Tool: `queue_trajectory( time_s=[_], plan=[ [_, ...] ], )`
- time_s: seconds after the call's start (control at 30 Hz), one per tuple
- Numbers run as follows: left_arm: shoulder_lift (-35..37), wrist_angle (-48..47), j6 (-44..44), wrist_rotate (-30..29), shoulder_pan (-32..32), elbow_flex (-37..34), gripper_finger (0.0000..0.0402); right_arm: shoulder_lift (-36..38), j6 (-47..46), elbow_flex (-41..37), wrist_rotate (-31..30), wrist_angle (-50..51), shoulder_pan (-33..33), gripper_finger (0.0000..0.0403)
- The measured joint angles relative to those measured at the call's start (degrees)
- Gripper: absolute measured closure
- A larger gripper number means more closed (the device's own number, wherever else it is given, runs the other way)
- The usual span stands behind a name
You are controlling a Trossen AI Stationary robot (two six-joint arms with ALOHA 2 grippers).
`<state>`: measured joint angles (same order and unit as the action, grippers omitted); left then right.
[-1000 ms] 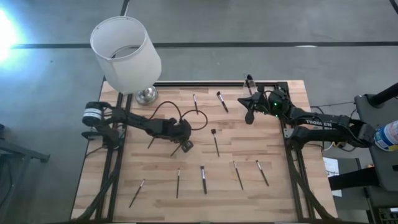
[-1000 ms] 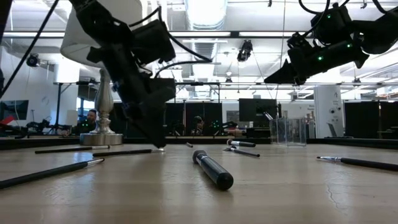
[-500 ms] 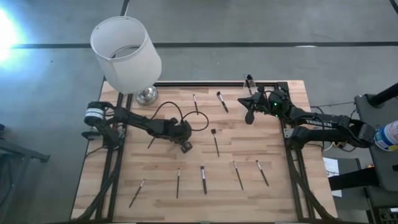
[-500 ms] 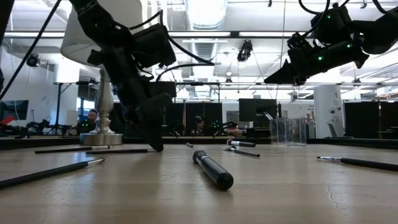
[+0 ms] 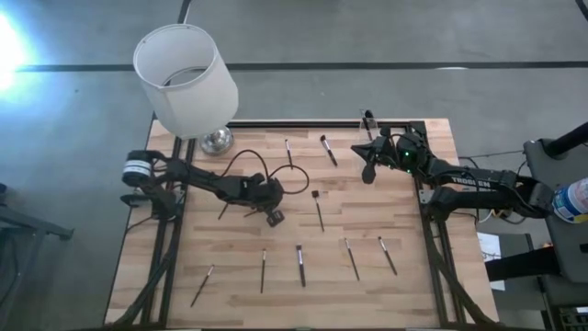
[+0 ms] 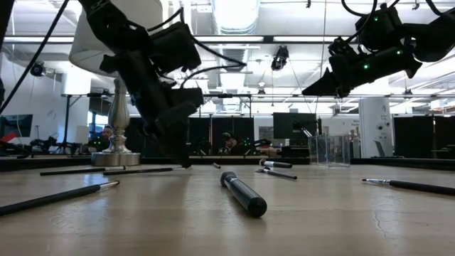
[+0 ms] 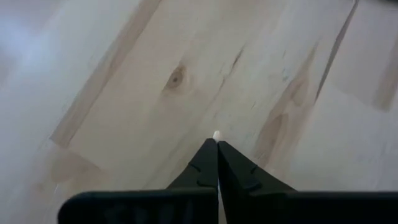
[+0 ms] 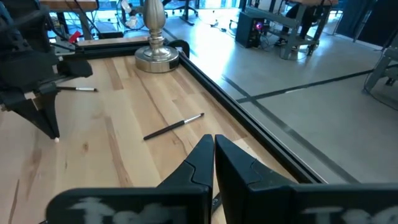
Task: Put items in baskets/containers
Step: Put the eyeshadow brush into the transparent organizer
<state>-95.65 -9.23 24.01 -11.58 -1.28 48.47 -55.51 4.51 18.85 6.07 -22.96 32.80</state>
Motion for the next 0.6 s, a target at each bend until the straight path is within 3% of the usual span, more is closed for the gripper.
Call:
queue_trajectory(
  time_s=[0.6],
  plan=[
    [0.23,11.07,-4.56,-1.92,0.37,-0.02,0.0401,-0.11,0.04,-0.65,0.05,-0.13,-4.75,0.0394]
  ],
)
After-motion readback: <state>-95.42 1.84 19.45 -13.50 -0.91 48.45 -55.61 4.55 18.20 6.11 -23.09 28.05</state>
